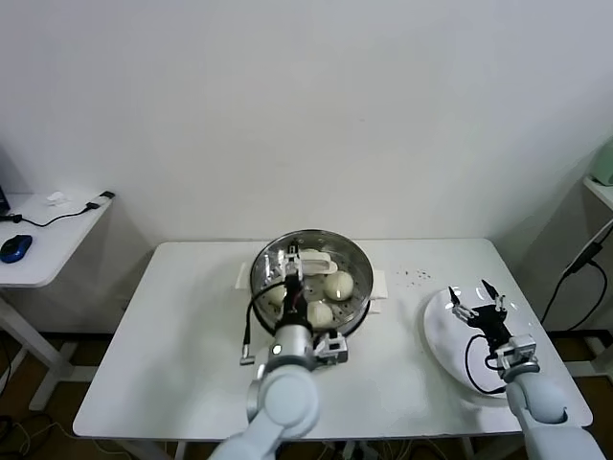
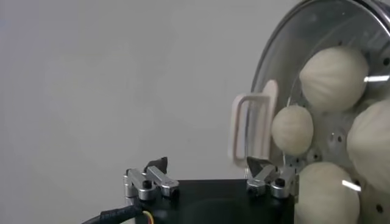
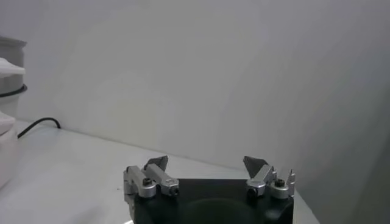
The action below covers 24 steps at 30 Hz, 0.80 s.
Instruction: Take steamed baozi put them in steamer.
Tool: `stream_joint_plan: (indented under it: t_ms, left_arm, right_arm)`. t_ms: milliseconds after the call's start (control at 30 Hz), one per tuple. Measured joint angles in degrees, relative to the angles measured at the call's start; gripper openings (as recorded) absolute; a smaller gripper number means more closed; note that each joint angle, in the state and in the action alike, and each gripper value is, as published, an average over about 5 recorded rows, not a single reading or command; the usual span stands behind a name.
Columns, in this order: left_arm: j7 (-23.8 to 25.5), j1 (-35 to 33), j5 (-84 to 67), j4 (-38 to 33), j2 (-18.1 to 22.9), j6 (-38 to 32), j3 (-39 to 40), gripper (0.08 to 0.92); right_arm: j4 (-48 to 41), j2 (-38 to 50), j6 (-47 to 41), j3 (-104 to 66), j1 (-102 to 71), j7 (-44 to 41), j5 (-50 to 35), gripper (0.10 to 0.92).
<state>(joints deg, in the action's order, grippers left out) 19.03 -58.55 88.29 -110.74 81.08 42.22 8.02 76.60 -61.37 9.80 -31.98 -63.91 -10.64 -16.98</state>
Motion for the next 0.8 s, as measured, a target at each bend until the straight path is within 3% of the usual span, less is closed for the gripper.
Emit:
stream_joint_plan:
  t_ms: [200,533,667,800]
  left_arm:
    - [-5.57,-5.13,-6.99,-6.54,-3.64,-0.01,-2.71,0.822]
    - [-22.16,-17.04,-33.09,-12.46,-6.69,-0.69,-17.12,0.823]
    - [-25.20,-21.93,-46.35,-13.07,-5.73,-5.32,-24.88,0.823]
    - [-26.38,-25.97,-59.08,-12.43,-4.62,-14.48,-31.83,0.823]
  right_arm:
    - [1.33,0.34,-1.88,-0.58,-0.47,0.09,-0.09,0.823]
    - [4.36,-0.66,-3.84,-2.09,-2.17,0.10,-1.63,0.823]
    - [5.58,-1.26,-4.28,-2.70,-3.12,-0.01,-1.92,0.823]
    - [6.60,-1.86,-4.56,-3.37,-4.07,-0.35,-1.98,0.823]
